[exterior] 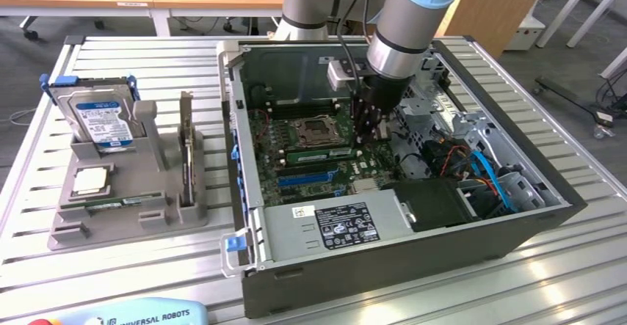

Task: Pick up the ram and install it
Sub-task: 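Press down the ram until it locks into place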

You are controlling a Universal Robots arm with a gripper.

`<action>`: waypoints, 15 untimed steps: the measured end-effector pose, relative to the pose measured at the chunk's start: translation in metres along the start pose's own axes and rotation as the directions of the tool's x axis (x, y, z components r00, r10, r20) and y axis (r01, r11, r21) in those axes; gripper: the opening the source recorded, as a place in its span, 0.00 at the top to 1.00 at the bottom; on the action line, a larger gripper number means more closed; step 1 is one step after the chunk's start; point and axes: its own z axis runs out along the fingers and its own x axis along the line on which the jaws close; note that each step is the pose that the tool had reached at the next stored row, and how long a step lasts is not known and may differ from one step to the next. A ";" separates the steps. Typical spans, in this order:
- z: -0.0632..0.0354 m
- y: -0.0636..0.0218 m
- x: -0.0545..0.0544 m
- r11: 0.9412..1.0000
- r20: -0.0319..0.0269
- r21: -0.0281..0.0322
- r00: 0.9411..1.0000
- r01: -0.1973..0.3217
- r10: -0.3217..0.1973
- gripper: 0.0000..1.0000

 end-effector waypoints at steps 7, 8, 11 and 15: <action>0.0005 -0.0001 0.000 1.000 0.001 0.000 1.000 0.000 0.000 0.90; 0.0005 -0.0001 0.000 1.000 0.001 0.000 1.000 0.000 0.000 0.90; 0.0004 0.0000 0.000 1.000 0.000 0.000 1.000 0.000 0.000 0.90; 0.0013 -0.0001 0.000 1.000 0.000 0.000 1.000 0.000 0.000 0.90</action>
